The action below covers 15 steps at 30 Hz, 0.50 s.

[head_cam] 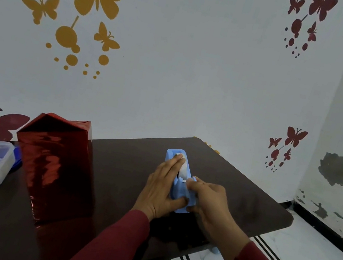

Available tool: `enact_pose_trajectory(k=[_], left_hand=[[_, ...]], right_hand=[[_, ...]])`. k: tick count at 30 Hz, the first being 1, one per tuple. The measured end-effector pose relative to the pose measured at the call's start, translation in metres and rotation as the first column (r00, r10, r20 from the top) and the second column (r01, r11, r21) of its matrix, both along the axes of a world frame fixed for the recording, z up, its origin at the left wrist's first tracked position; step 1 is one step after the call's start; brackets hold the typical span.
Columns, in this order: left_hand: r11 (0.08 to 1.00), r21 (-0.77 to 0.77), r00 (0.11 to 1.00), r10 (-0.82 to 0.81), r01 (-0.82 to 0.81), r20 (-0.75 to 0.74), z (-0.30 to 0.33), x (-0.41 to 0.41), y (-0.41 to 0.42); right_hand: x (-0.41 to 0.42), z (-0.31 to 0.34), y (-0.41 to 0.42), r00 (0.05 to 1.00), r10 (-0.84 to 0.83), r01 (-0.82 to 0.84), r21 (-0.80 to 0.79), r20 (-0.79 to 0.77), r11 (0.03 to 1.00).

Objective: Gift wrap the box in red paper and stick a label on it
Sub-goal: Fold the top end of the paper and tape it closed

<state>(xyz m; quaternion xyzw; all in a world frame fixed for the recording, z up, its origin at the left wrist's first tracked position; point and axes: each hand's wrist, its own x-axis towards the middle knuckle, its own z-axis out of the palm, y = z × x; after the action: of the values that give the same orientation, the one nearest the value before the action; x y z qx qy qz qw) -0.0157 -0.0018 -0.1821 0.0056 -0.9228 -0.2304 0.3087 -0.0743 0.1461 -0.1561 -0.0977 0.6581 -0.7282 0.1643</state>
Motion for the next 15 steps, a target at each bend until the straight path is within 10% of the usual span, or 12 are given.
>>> enact_pose_trajectory(k=[15], left_hand=[[0.998, 0.034, 0.998, -0.042, 0.043, -0.037, 0.003, 0.006, 0.003]], right_hand=[[0.004, -0.001, 0.018, 0.853, 0.191, 0.022, 0.399, -0.486, 0.917]])
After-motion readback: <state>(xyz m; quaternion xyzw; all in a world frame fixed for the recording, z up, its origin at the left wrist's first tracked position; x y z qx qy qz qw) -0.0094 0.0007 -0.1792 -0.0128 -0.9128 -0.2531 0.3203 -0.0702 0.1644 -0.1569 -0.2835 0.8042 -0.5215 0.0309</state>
